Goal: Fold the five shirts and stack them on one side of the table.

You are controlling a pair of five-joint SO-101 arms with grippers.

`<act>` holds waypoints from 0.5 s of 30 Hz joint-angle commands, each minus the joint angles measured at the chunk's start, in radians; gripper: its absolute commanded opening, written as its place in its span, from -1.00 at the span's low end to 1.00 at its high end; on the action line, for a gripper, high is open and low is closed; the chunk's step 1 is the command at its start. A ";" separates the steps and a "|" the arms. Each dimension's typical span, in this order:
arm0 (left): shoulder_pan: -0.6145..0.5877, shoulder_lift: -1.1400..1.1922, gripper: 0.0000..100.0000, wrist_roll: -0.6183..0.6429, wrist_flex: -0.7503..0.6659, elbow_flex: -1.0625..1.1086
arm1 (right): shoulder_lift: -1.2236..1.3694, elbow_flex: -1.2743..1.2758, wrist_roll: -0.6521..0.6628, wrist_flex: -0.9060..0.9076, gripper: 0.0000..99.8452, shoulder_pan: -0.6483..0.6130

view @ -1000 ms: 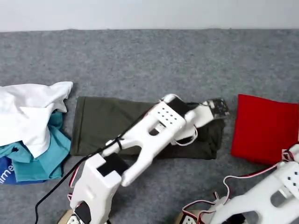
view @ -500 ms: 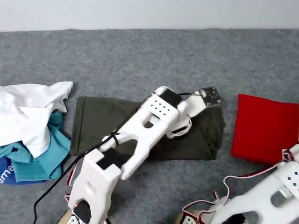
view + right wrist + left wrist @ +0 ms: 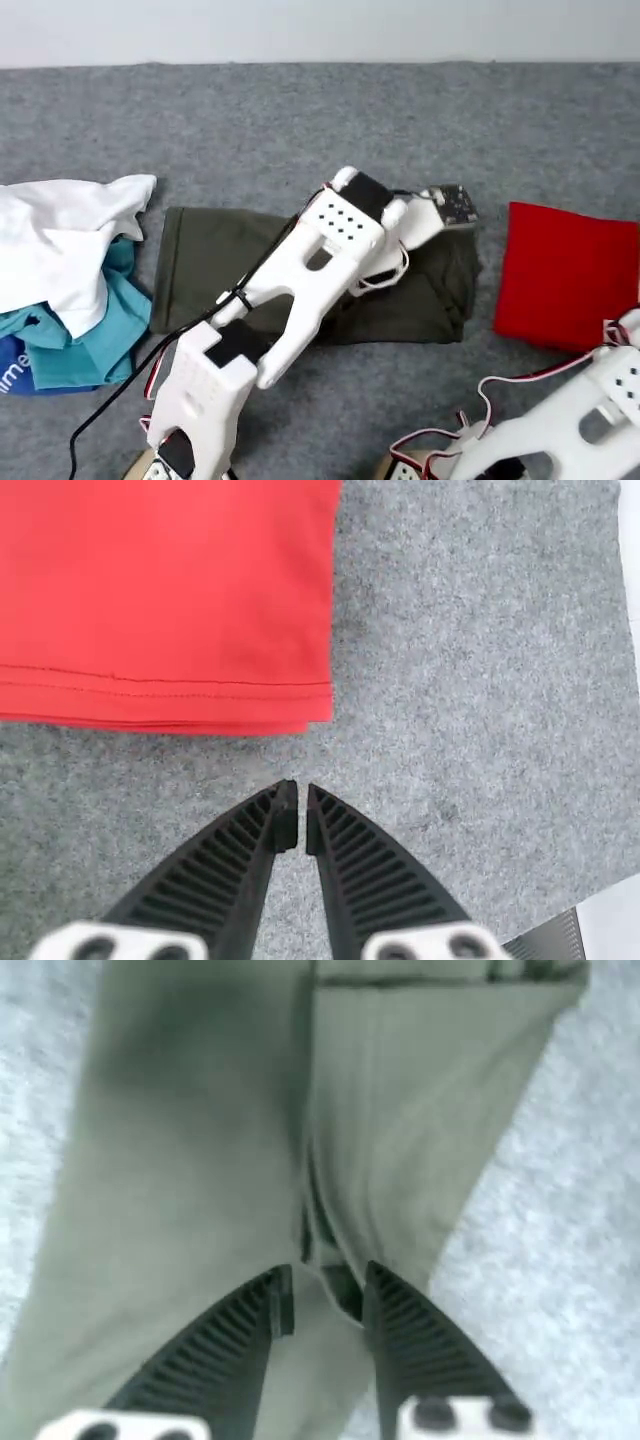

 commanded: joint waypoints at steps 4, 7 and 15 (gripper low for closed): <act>0.026 -0.100 -0.77 -0.014 0.008 0.096 | -0.030 -0.015 0.008 0.004 -0.94 -0.008; -0.023 -0.100 -0.77 -0.014 -0.061 0.154 | -0.030 -0.012 0.008 0.004 -0.94 -0.010; -0.110 -0.100 -0.76 -0.017 -0.341 0.450 | -0.030 -0.011 0.008 0.004 -0.94 -0.010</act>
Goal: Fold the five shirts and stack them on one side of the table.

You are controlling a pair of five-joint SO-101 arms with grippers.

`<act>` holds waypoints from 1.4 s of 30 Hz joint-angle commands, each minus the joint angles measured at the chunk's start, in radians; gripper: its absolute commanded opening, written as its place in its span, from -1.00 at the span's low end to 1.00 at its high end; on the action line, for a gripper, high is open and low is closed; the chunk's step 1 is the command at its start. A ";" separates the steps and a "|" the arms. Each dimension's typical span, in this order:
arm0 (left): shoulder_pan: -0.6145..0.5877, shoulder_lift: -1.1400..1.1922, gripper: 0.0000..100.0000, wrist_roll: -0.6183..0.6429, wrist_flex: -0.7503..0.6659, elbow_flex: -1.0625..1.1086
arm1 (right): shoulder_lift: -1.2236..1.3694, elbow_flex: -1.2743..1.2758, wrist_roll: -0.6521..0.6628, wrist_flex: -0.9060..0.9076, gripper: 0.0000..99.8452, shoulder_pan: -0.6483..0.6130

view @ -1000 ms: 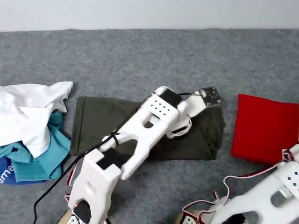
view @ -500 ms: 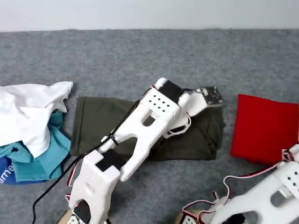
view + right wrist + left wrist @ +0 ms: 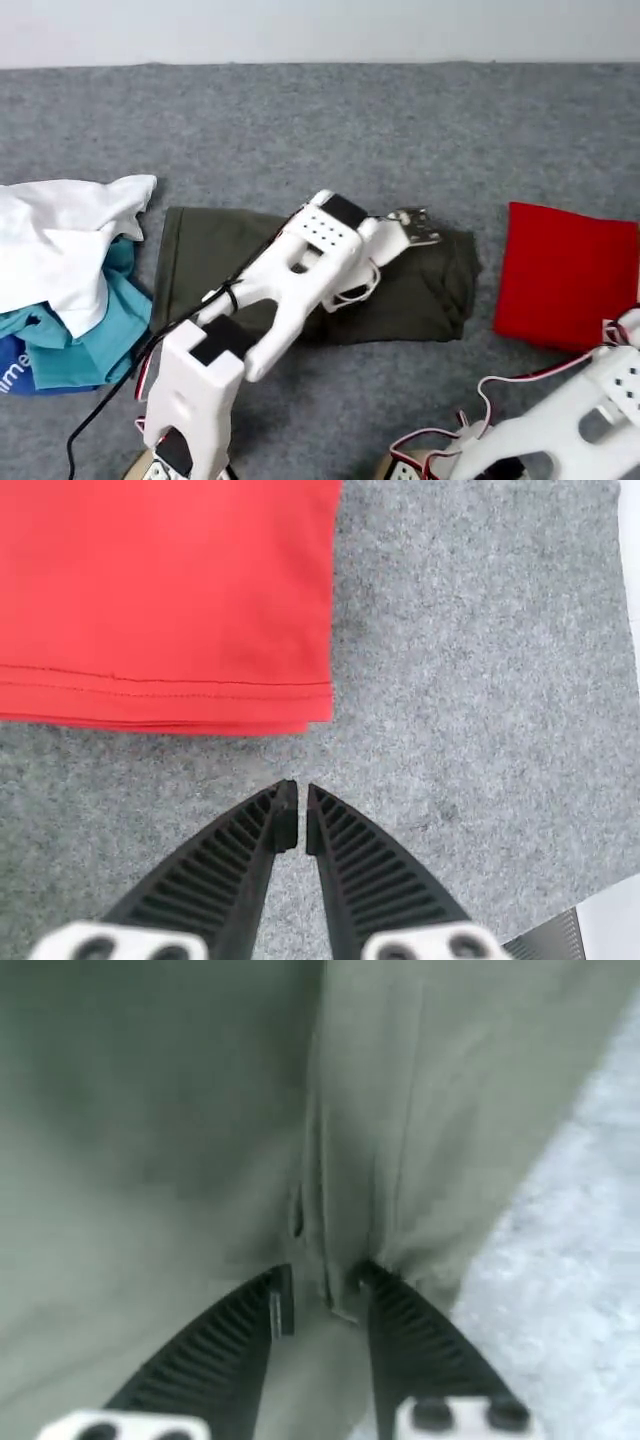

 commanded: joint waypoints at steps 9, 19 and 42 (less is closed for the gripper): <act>-0.018 -0.140 -0.76 0.020 -0.063 0.051 | -0.030 -0.011 0.006 0.004 -0.94 -0.010; -0.077 -0.388 -0.76 0.048 0.126 -0.021 | -0.031 -0.012 0.005 0.008 -0.94 -0.005; -0.872 -0.203 -0.46 0.083 -0.040 0.068 | -0.031 -0.017 0.006 0.177 -0.94 -0.007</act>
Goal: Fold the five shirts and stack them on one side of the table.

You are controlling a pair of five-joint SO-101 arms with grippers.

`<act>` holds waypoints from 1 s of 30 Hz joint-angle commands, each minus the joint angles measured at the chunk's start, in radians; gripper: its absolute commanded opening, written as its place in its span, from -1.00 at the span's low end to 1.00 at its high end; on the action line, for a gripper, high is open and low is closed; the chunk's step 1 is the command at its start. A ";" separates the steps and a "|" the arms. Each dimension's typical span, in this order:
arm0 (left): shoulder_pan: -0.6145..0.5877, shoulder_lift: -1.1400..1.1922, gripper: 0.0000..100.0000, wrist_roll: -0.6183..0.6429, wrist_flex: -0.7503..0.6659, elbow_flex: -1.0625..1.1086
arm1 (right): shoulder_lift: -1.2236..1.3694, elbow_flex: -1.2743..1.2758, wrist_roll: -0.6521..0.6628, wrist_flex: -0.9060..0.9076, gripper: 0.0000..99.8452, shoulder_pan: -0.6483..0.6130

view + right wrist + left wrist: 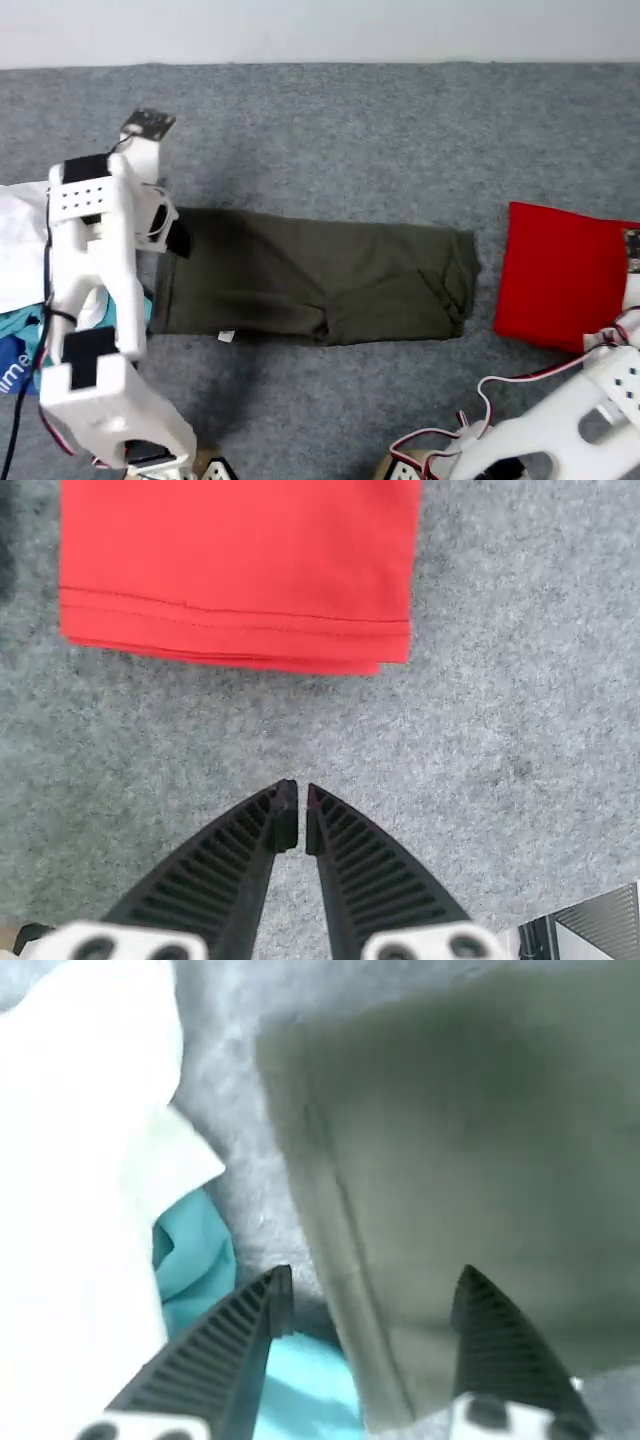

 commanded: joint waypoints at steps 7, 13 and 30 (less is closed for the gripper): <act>-0.017 0.276 -0.47 0.038 -0.017 -0.171 | -0.031 -0.017 0.006 0.002 -0.94 -0.005; 0.006 0.422 -0.50 0.094 0.035 -0.286 | -0.031 -0.017 0.008 0.001 -0.94 -0.005; 0.276 0.388 -0.97 0.097 0.307 -0.559 | -0.031 -0.018 0.008 0.002 -0.95 -0.005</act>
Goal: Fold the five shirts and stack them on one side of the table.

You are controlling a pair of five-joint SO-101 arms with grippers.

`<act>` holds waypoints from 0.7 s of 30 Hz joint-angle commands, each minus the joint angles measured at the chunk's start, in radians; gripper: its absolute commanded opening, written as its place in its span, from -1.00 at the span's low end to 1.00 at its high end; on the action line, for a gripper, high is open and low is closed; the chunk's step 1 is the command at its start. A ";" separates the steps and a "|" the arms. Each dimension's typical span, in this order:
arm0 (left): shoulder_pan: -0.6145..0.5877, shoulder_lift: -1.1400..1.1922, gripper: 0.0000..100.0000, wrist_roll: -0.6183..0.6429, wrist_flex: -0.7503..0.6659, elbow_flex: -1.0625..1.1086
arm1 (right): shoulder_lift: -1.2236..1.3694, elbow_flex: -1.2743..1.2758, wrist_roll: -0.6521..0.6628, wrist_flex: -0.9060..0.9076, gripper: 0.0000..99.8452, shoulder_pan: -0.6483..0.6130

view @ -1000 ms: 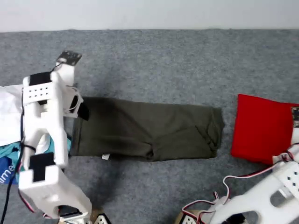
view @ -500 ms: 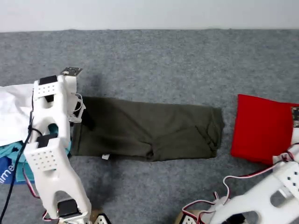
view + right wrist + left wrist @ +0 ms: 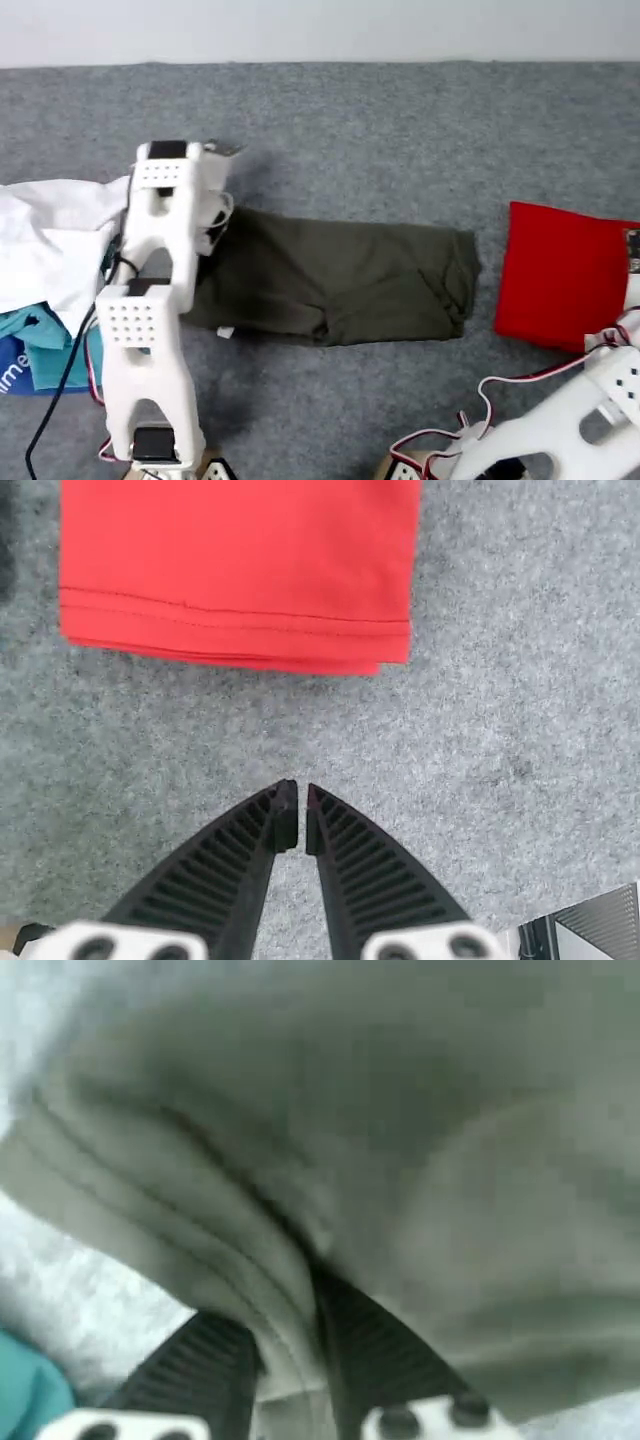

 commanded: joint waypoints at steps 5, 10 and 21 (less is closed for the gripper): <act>0.137 -0.341 -0.97 0.041 0.035 0.008 | -0.038 -0.018 0.006 0.002 -0.95 -0.005; 0.287 -0.529 -0.97 0.061 0.032 0.084 | -0.082 -0.011 0.006 0.001 -0.94 -0.010; 0.615 -0.549 -0.97 0.147 -0.063 0.036 | -0.087 -0.011 0.005 0.002 -0.94 -0.012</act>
